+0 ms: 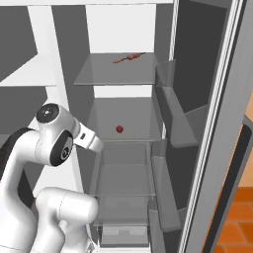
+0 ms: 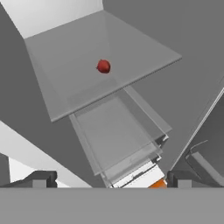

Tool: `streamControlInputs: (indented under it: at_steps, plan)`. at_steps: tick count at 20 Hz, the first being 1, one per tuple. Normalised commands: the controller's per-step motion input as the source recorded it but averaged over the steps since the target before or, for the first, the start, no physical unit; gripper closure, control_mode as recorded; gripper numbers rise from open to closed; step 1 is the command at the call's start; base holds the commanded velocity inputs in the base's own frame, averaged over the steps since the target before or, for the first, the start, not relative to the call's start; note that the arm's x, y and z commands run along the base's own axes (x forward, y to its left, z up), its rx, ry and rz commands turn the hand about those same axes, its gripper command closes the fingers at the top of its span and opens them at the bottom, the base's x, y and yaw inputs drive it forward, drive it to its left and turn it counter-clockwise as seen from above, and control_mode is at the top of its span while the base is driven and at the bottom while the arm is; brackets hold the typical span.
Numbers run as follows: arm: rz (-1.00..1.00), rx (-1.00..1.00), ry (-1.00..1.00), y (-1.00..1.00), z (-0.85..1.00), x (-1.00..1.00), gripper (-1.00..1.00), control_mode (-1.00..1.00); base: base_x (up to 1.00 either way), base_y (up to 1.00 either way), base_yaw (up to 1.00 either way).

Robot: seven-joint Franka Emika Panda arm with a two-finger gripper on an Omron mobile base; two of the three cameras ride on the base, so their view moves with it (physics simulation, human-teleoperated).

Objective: Take the strawberry from the fridge and place it on top of the pancake, located on the dining counter.

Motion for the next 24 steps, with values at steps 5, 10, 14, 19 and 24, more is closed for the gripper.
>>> streamControlInputs:
  at_steps: [5, 10, 14, 19, 24]
  plan:
    - [0.03, 0.00, 0.00, -0.22, 0.00, 0.33, -1.00, -1.00, 0.00, 0.00, 0.00]
    - [0.22, -0.02, 0.02, -0.16, 0.00, 0.56, -1.00, -1.00, 0.00, 0.00, 0.00]
    - [0.29, -0.06, 0.02, -0.23, 0.00, 0.38, -1.00, -1.00, 0.00, 0.00, 0.00]
    - [0.20, 0.00, -0.07, -0.36, -0.08, 0.33, -1.00, -1.00, 0.00, 0.00, 0.00]
    - [0.03, 0.00, -0.08, -0.03, -0.04, 0.57, -1.00, -1.00, 0.00, 0.00, 0.00]
